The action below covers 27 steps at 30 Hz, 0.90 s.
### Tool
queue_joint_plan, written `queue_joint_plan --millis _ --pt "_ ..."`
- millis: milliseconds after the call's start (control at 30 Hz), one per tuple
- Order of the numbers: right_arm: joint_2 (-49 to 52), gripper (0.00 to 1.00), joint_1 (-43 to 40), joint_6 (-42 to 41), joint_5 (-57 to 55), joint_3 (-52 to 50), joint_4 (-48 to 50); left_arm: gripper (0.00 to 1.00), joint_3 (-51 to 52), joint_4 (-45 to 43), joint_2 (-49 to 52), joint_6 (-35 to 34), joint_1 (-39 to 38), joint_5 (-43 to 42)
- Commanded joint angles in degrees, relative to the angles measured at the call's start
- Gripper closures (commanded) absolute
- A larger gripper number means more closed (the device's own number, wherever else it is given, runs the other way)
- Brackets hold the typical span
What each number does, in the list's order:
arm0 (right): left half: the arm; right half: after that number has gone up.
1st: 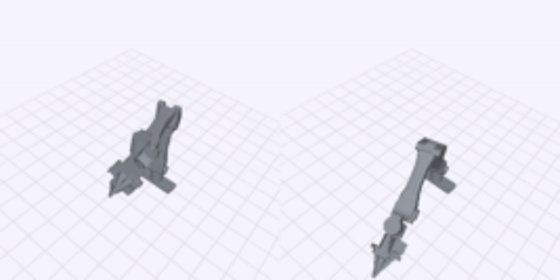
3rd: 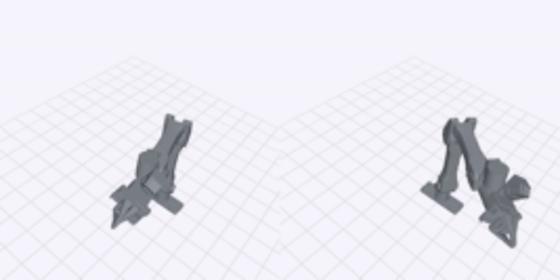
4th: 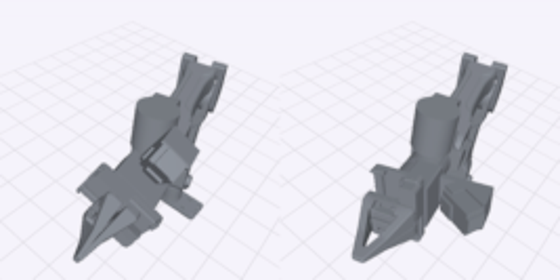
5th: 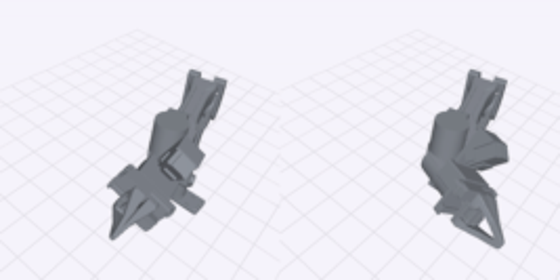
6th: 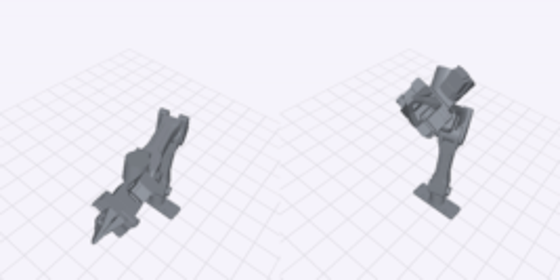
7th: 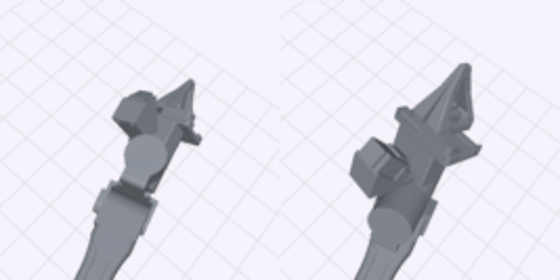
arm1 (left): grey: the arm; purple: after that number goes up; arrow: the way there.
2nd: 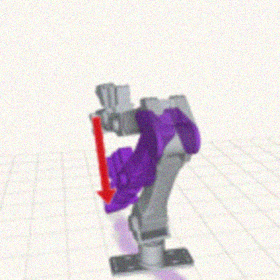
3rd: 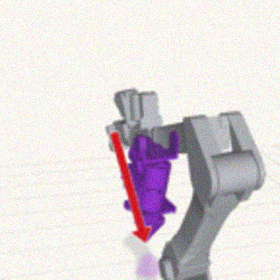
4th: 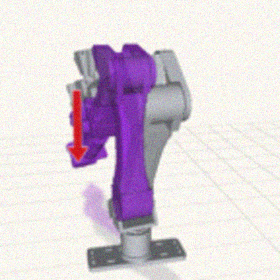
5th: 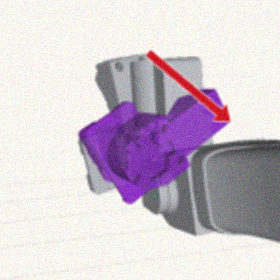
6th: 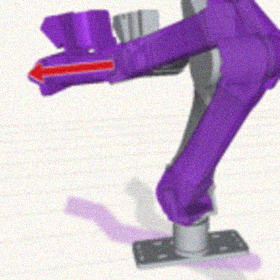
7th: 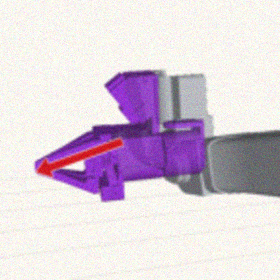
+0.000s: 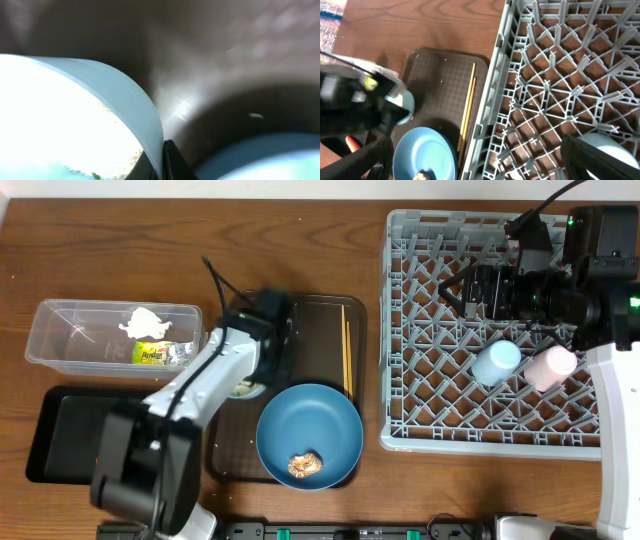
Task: Sort waste into correct bins and load items into the dishwasher rack
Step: 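Carry the bowl over the black tray and tip the rice out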
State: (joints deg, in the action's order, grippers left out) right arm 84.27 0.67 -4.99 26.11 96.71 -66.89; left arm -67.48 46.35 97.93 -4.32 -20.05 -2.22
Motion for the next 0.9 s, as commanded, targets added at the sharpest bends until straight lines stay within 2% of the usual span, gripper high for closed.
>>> queue_joint_plan --millis 0,233,433,533,700,867 --pt "0.1 0.01 0.5 -0.3 0.2 0.1 -0.2 0.94 -6.4 1.7 -6.6 -4.2 0.0 -2.4" --pt "0.1 0.01 0.5 -0.3 0.2 0.1 -0.2 0.94 -7.0 5.6 -17.5 -17.0 2.1 -4.3" --pt "0.1 0.01 0.5 -0.3 0.2 0.1 -0.2 0.94 -6.7 11.8 -26.6 -20.2 13.4 -8.4" --pt "0.1 0.01 0.5 -0.3 0.2 0.1 -0.2 0.94 -5.4 13.9 -30.4 -18.2 22.8 -14.3" --pt "0.1 0.01 0.5 -0.3 0.2 0.1 -0.2 0.94 -0.6 15.1 -33.9 -10.2 40.9 -30.0" --pt "0.1 0.01 0.5 -0.3 0.2 0.1 -0.2 0.94 8.5 13.9 -34.3 -0.5 57.1 -45.8"
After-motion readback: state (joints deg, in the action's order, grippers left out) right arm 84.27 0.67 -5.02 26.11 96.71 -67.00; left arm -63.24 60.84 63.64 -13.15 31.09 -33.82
